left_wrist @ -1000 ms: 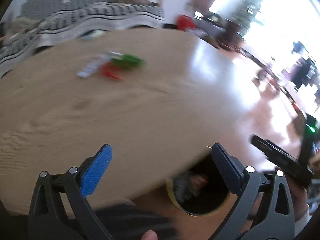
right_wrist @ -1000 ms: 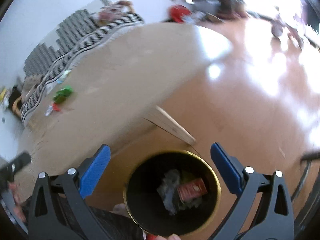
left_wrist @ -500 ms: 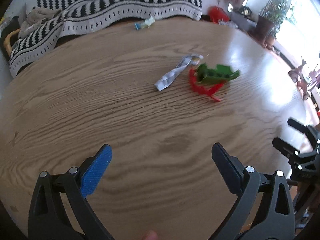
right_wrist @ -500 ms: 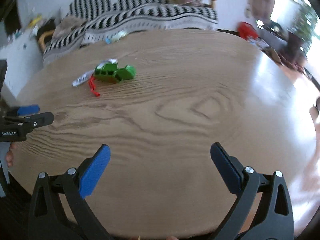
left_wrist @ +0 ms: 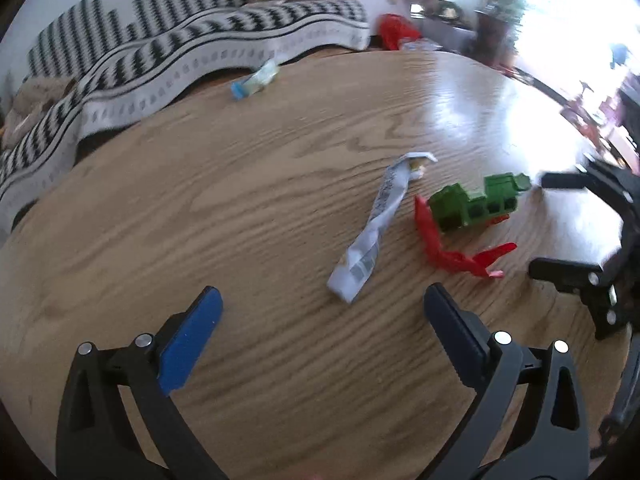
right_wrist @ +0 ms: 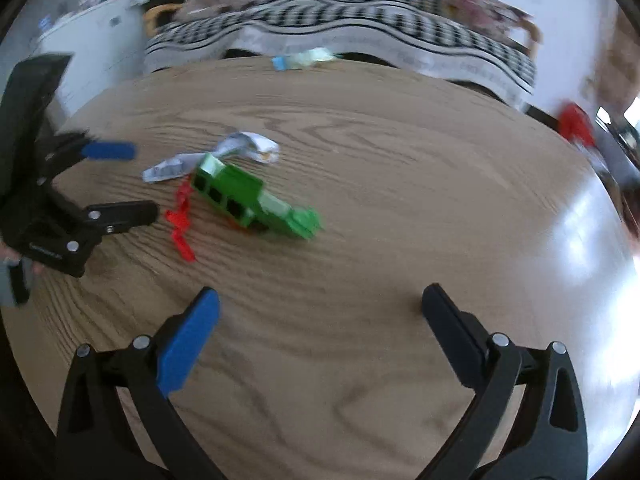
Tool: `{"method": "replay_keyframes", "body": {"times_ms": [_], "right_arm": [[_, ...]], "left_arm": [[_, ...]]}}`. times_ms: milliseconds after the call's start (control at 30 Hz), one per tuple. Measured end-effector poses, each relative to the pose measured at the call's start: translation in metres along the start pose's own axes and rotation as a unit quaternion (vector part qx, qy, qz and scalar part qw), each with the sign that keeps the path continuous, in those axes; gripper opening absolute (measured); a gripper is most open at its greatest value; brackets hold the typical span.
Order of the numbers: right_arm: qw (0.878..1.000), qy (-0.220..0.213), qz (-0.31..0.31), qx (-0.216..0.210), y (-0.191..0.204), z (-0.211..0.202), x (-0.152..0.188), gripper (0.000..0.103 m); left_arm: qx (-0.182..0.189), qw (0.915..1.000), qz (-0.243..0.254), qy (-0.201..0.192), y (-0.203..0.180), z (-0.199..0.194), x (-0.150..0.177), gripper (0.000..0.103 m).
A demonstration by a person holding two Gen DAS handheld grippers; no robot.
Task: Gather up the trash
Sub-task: 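Return both tools to the table toward the white strip and green box, then grasp the white printed strip with the left tool while the right tool grasps the green box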
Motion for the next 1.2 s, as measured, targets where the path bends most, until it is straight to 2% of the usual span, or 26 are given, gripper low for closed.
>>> {"method": "replay_keyframes", "body": {"times_ms": [200, 500, 567, 733, 800, 833, 867, 900, 933, 967, 1000, 1067, 1200], "right_arm": [[0.999, -0.001, -0.043, -0.029, -0.002, 0.019, -0.027, 0.098], [0.997, 0.026, -0.070, -0.033, 0.001, 0.026, -0.040, 0.097], [0.996, 0.025, -0.086, -0.024, 0.002, 0.023, -0.042, 0.088], [0.994, 0.026, -0.106, -0.018, 0.006, 0.021, -0.047, 0.083], [0.992, 0.028, -0.121, -0.019, 0.011, 0.022, -0.050, 0.079], [0.991, 0.033, -0.127, -0.019, 0.014, 0.023, -0.051, 0.073], [0.991, 0.034, -0.129, -0.025, 0.017, 0.022, -0.051, 0.061], [0.991, 0.038, -0.125, -0.038, 0.021, 0.023, -0.052, 0.054], [0.991, 0.043, -0.117, -0.053, 0.023, 0.023, -0.052, 0.043], [0.991, 0.048, -0.110, -0.063, 0.026, 0.023, -0.051, 0.037], [0.991, 0.050, -0.105, -0.069, 0.029, 0.022, -0.050, 0.037], [0.991, 0.054, -0.103, -0.073, 0.032, 0.021, -0.049, 0.037], [0.994, 0.058, -0.070, -0.055, 0.030, 0.014, -0.046, 0.036]], "left_arm": [[0.029, 0.9986, 0.043, 0.009, -0.009, 0.007, -0.008, 0.098], [0.039, 0.9973, 0.060, 0.017, -0.018, 0.010, -0.011, 0.097], [0.046, 0.9961, 0.072, 0.022, -0.024, 0.006, -0.007, 0.092], [0.053, 0.9949, 0.083, 0.024, -0.029, 0.004, -0.007, 0.083], [0.053, 0.9946, 0.085, 0.025, -0.030, 0.004, -0.009, 0.076], [0.054, 0.9944, 0.087, 0.025, -0.031, 0.003, -0.010, 0.066], [0.055, 0.9942, 0.090, 0.024, -0.032, 0.002, -0.012, 0.051], [0.053, 0.9945, 0.088, 0.022, -0.031, 0.002, -0.014, 0.045], [0.050, 0.9953, 0.081, 0.020, -0.028, 0.002, -0.016, 0.034], [0.047, 0.9958, 0.076, 0.019, -0.026, 0.002, -0.017, 0.022], [0.044, 0.9967, 0.066, 0.018, -0.023, 0.001, -0.018, 0.015], [0.053, 0.9970, 0.048, 0.028, -0.021, 0.000, -0.017, 0.010], [0.053, 0.9971, 0.036, 0.042, -0.021, -0.006, -0.010, 0.009]]}}
Point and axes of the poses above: each gripper's, at about its wrist camera, not at the fingertips, and z roughly the way its jaws point, y to its left, x to its underside, the point moved 9 cm from there along z, roughly the way its jaws point, and after that the axes turned 12 degrees about -z, right-handed, at the moved point
